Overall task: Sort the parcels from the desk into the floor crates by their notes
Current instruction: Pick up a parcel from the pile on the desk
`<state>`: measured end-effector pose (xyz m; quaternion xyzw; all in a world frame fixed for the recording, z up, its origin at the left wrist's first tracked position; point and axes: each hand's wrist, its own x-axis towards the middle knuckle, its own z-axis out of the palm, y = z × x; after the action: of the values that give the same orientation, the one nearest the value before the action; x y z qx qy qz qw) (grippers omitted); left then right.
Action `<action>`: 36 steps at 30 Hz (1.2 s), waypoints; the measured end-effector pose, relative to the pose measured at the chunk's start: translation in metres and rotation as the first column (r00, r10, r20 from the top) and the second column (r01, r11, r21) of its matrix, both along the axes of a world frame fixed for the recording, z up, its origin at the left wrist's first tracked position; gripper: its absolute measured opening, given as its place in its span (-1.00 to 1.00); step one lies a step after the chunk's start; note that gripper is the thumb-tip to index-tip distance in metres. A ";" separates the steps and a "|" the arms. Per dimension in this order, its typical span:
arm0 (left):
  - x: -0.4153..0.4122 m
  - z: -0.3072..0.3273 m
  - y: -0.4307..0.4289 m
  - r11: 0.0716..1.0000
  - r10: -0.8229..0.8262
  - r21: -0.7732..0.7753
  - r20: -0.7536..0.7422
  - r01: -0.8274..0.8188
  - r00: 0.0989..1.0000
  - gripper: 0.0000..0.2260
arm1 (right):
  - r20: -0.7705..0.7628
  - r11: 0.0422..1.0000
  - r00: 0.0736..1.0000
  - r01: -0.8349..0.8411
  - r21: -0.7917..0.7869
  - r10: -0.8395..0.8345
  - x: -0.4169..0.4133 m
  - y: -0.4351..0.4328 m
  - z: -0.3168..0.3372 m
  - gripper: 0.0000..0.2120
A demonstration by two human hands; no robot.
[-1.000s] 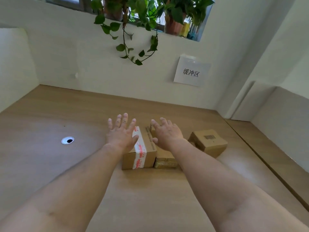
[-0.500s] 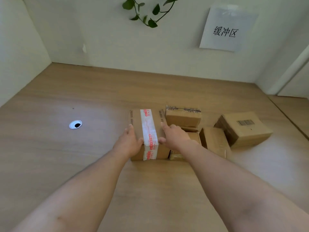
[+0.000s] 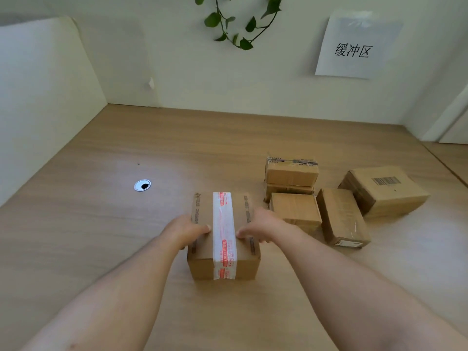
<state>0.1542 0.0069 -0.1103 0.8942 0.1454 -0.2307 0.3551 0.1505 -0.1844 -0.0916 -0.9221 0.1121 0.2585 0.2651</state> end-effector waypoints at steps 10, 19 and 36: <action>-0.050 0.019 0.026 0.952 0.159 -0.281 0.129 -0.117 0.979 -0.49 | 0.116 0.907 0.966 0.172 0.384 -0.232 -0.050 0.032 0.022 -0.52; -0.078 0.052 0.073 0.847 0.334 -0.466 0.091 -0.256 0.938 -0.09 | 0.077 0.826 0.920 0.305 0.475 -0.384 -0.070 0.071 0.049 -0.17; -0.172 0.053 0.126 0.931 0.148 -0.340 0.021 -0.133 0.989 -0.16 | 0.061 0.944 0.998 -0.036 0.327 0.017 -0.137 0.110 0.038 -0.07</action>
<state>-0.0177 0.1328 -0.0572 0.8125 0.1590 -0.2055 0.5219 0.0136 -0.0745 -0.0531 -0.8736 0.0476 0.2506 0.4144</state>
